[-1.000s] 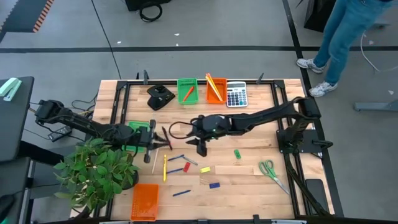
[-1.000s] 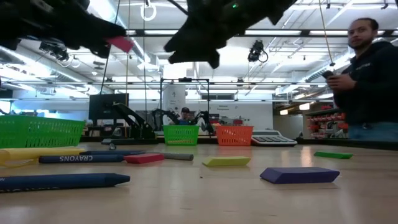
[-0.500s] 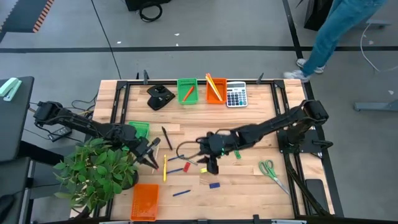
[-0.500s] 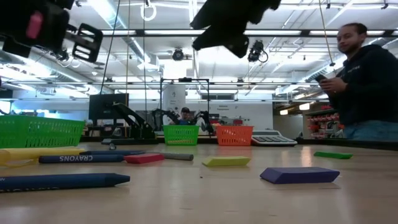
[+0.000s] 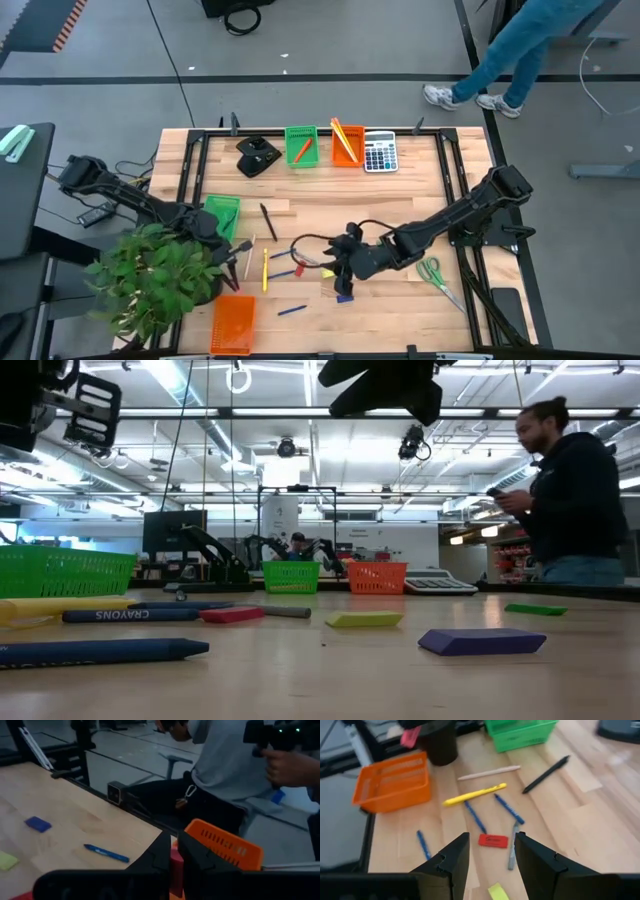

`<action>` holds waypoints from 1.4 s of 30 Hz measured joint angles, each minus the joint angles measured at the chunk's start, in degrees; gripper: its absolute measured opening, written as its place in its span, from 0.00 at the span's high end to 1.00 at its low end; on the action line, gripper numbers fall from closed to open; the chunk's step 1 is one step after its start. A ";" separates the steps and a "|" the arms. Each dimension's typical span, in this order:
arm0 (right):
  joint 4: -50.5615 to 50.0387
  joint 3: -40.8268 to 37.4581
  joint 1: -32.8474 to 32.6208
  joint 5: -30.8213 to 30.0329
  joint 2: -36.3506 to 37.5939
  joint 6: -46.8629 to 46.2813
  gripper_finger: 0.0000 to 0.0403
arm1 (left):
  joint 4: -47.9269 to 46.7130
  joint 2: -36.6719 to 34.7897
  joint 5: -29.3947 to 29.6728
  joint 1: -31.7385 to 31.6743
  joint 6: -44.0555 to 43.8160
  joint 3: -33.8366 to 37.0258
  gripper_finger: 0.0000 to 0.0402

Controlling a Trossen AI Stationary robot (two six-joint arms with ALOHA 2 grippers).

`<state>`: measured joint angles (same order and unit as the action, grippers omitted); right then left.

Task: Sort crayons/erasers/pens/pencils in bins
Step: Put the pink eraser into the bottom orange bin

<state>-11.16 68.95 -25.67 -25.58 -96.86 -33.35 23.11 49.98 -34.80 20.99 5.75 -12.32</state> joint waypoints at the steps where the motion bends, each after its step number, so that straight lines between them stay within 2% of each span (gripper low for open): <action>1: 0.00 0.00 -0.18 -0.93 0.00 -0.96 0.60 | 0.12 0.00 -0.22 0.48 0.39 0.00 0.93; 10: 0.02 -0.02 -0.20 -3.12 -0.04 -4.10 0.60 | -0.97 1.51 -1.51 3.28 3.56 0.00 0.93; 19: -0.58 -0.02 0.54 -4.46 -0.04 -3.88 0.60 | -0.59 7.00 -1.50 2.65 8.37 0.00 0.94; 30: -3.86 -0.07 2.17 -4.34 -0.07 -3.55 0.60 | 3.53 14.34 -1.62 1.53 8.28 -0.02 0.93; 42: -3.96 -0.07 2.25 -3.10 -0.07 -4.07 0.60 | 4.09 14.97 -3.06 1.38 4.32 0.00 0.86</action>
<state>-15.11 68.88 -23.42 -28.69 -96.92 -37.42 27.20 64.95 -37.87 22.37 10.08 -12.32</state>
